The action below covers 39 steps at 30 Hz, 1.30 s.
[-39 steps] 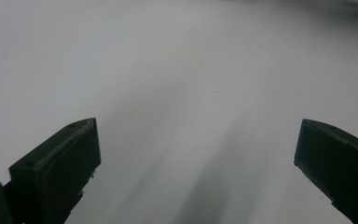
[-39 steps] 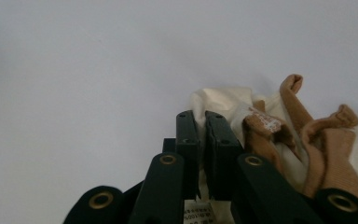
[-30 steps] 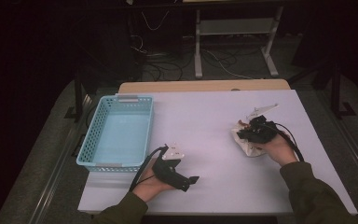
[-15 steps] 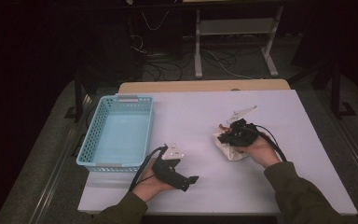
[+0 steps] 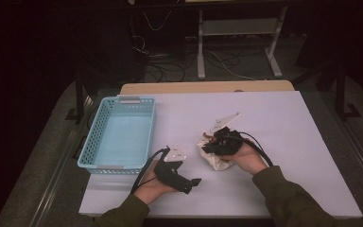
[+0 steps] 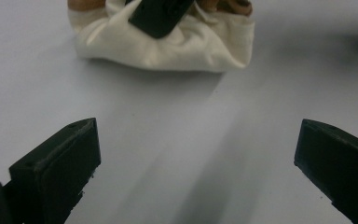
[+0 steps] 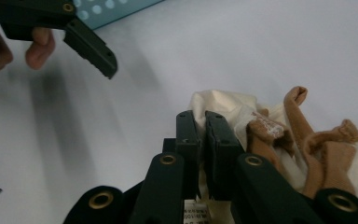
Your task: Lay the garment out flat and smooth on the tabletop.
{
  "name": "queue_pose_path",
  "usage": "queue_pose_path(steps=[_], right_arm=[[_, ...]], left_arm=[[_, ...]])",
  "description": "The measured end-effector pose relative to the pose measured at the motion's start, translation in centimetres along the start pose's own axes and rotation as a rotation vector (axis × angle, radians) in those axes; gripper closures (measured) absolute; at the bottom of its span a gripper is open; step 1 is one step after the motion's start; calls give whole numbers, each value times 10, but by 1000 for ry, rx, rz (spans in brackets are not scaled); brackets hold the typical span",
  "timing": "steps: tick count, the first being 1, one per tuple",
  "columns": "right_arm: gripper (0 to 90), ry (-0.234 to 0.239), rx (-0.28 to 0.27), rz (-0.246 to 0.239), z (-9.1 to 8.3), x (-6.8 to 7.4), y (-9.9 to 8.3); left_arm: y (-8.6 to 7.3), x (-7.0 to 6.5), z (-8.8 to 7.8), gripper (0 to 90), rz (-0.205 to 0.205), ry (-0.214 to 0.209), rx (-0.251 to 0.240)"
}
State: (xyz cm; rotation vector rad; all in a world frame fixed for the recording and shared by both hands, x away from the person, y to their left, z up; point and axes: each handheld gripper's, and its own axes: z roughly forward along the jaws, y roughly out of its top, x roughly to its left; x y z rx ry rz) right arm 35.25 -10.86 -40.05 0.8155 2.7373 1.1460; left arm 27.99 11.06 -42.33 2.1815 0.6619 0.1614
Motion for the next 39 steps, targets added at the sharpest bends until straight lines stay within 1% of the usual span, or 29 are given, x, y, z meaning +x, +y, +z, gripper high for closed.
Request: queue_pose_path(steps=[1,2,5,8,10,12,13,14,15,17,18,19,21,23,24,25,27,28,29,31,33,36,39], right_arm=[[837,7,3,-10,3,2,1],[837,12,9,-15,5,4,2],[837,22,24,-19,13,8,2],[833,26,35,-20,17,9,0],[813,31,32,-15,16,8,0],[765,36,14,1,12,7,0],[746,45,6,3,8,6,0],[722,47,-5,2,4,5,0],[708,48,-18,12,-1,4,1],[694,44,-38,12,-10,3,1],[692,36,-55,22,-16,1,1],[689,32,-66,20,-21,0,1],[678,16,-76,29,-29,-4,0],[675,6,-86,41,-34,-7,-1],[675,0,-88,46,-36,-9,-1],[675,-4,-91,49,-37,-11,-2],[670,-15,-90,53,-37,-14,-2],[669,-20,-87,54,-37,-14,-2],[667,-25,-87,51,-36,-15,-2],[659,-38,-83,51,-33,-15,-1],[645,-35,-76,49,-29,-15,0],[604,-54,-65,42,-24,-14,1],[596,-77,-50,43,-19,-15,0]], left_arm=[[0,0,0,0,1,0,2],[0,-1,0,0,-16,3,-10],[0,-1,0,0,-16,2,-8],[-1,-1,0,0,-17,3,-11],[0,0,0,0,-17,4,-10],[0,0,-1,0,-17,4,-11],[0,-1,0,0,-23,5,-16],[0,0,-1,0,-15,4,-10],[0,0,-1,0,-17,5,-11],[0,0,0,0,-13,6,-14],[0,0,0,0,-14,6,-14],[0,0,0,0,-1,5,-7],[0,0,0,0,-1,5,-5],[0,0,0,0,1,4,-5],[0,-1,1,0,-12,5,-14],[0,0,0,0,2,4,-4],[0,0,0,0,3,3,-1],[0,0,1,0,-10,5,-12],[0,0,1,0,-10,5,-12],[0,0,1,0,-11,5,-15],[0,0,1,0,-11,6,-15],[0,0,1,0,-11,6,-15],[-1,0,1,0,-14,5,-15]])
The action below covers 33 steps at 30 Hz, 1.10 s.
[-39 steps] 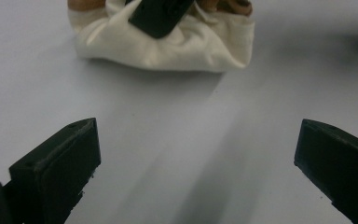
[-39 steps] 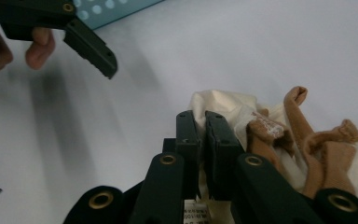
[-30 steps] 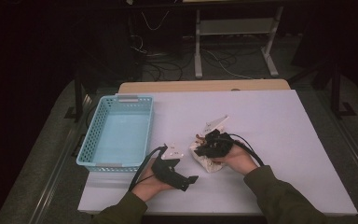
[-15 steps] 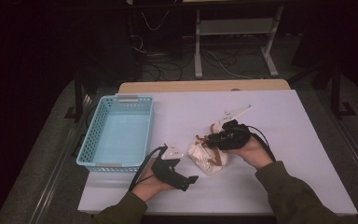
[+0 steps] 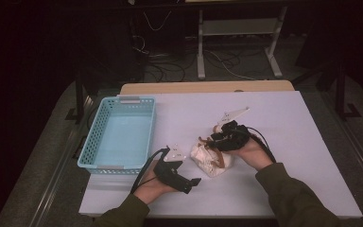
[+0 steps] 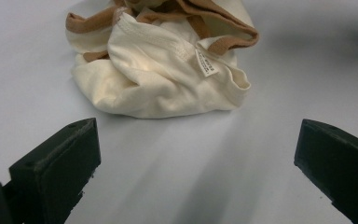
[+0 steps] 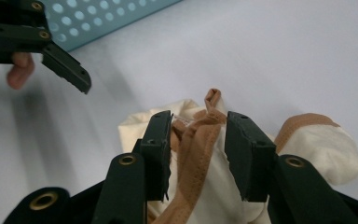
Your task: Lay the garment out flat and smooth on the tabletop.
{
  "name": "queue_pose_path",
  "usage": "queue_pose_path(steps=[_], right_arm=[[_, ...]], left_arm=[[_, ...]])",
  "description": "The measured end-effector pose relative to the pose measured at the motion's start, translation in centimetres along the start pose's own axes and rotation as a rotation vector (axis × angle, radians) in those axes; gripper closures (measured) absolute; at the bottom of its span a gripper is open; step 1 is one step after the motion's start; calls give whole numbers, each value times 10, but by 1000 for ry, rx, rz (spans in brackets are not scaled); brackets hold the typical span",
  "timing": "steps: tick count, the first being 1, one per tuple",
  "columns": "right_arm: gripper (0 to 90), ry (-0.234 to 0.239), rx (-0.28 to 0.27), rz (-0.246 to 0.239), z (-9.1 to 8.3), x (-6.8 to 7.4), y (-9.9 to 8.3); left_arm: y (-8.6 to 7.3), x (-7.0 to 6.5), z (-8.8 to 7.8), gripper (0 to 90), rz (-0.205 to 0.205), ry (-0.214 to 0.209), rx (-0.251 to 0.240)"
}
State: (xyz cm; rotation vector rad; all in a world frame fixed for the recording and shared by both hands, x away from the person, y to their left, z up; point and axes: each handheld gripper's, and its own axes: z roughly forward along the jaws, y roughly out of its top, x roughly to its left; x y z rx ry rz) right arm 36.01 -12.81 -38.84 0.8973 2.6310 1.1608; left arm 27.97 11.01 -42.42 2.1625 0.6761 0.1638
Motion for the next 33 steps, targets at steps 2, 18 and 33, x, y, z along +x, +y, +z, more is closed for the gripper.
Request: queue_pose_path(steps=[2,18,33], right_arm=[[618,-8,9,-5,3,0,-1],[854,-24,-28,-6,-12,-5,-3],[856,-65,-83,46,-41,-22,-11]], left_arm=[[0,0,0,0,-2,0,-1],[0,0,0,0,-1,-2,-3],[1,2,-2,0,0,2,-5]])
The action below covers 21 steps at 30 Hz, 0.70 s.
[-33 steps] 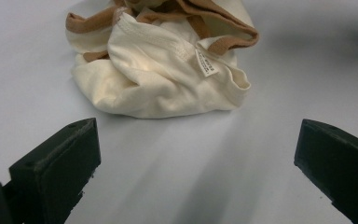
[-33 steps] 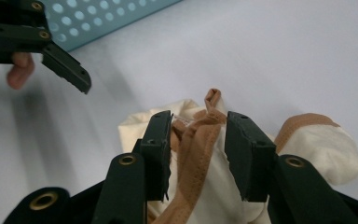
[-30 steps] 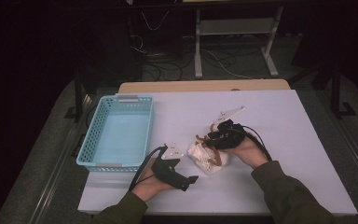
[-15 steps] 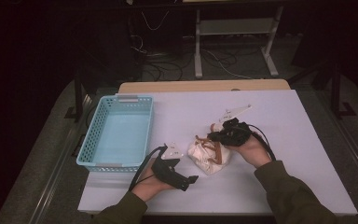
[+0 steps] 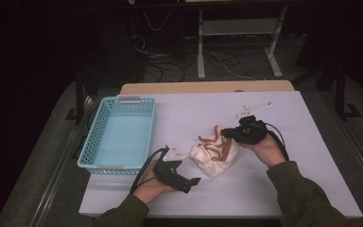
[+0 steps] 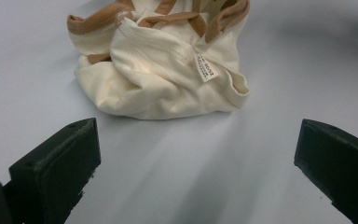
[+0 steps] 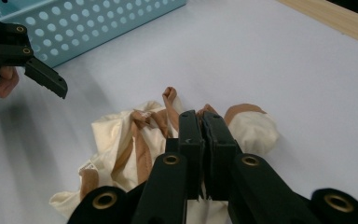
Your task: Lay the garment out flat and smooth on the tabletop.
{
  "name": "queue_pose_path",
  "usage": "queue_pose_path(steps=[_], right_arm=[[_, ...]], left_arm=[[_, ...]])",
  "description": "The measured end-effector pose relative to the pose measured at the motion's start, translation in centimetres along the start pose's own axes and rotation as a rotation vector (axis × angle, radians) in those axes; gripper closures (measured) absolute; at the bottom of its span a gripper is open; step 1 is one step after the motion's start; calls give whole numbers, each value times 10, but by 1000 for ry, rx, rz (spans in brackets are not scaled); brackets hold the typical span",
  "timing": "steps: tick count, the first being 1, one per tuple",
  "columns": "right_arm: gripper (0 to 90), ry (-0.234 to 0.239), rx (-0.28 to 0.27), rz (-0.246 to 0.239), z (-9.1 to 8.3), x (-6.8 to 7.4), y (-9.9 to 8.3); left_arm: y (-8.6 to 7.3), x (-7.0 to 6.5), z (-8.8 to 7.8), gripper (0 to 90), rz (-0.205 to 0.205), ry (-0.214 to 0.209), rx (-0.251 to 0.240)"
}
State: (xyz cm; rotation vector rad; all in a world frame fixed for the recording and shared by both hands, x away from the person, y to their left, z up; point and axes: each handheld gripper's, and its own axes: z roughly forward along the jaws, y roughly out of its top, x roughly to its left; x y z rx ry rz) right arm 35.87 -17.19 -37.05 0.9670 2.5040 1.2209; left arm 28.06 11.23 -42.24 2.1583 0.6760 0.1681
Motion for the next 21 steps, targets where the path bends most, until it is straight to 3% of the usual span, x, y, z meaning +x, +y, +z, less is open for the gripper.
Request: queue_pose_path(steps=[12,21], right_arm=[[856,-36,0,33,-18,-14,-13],[855,-53,15,62,-26,-25,-30]], left_arm=[[0,0,0,0,13,-1,12],[0,0,0,0,-4,-1,-1]])
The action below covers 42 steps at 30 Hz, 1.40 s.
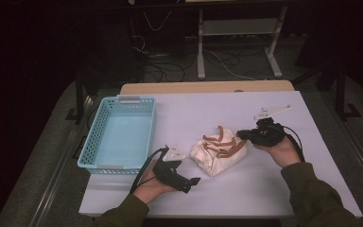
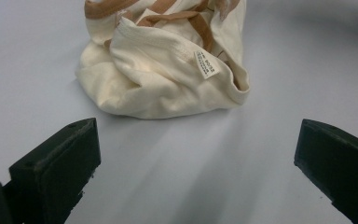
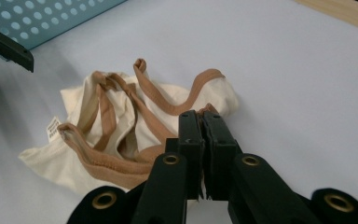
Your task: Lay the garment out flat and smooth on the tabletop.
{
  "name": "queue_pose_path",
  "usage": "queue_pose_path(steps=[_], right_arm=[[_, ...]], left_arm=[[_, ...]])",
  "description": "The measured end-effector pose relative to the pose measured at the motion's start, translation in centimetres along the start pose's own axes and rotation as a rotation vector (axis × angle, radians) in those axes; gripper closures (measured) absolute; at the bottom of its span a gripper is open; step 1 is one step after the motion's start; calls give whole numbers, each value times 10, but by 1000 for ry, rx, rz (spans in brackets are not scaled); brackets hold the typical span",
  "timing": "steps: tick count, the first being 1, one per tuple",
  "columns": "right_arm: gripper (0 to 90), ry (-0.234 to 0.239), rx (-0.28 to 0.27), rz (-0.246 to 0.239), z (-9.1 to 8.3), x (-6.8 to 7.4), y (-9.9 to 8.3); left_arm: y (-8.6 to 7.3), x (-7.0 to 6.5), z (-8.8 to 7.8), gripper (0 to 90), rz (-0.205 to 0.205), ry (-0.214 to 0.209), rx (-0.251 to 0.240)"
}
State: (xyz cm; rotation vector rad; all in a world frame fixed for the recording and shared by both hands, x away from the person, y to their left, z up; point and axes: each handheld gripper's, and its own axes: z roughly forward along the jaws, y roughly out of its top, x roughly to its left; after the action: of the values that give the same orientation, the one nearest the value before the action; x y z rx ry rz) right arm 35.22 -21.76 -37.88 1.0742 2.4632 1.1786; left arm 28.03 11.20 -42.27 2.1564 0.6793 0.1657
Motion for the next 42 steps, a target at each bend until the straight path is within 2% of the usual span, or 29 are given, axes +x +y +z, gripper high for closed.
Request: queue_pose_path(steps=[3,4,14,19,20,26,28,35,38,42], right_arm=[[855,-5,7,8,-3,-4,-7],[855,-8,9,11,-4,-5,-9],[855,-9,29,34,-10,-9,-25],[851,-2,59,45,-11,-11,-39],[851,-3,63,50,-12,-11,-42],[847,7,103,73,-13,-12,-58],[845,9,123,78,-13,-12,-63],[841,9,157,80,-10,-12,-71],[811,14,154,78,-10,-11,-70],[705,15,123,89,-17,-13,-65]], left_arm=[[0,0,0,0,1,0,3],[0,1,-1,0,16,-2,15],[0,0,0,0,13,0,16],[0,0,0,0,13,0,16],[0,0,1,0,0,2,6],[-1,0,0,0,11,3,20],[-1,0,1,0,-4,5,9],[-1,0,1,0,-4,4,13],[-1,0,1,0,-3,4,11],[-1,0,1,0,-4,4,14]])
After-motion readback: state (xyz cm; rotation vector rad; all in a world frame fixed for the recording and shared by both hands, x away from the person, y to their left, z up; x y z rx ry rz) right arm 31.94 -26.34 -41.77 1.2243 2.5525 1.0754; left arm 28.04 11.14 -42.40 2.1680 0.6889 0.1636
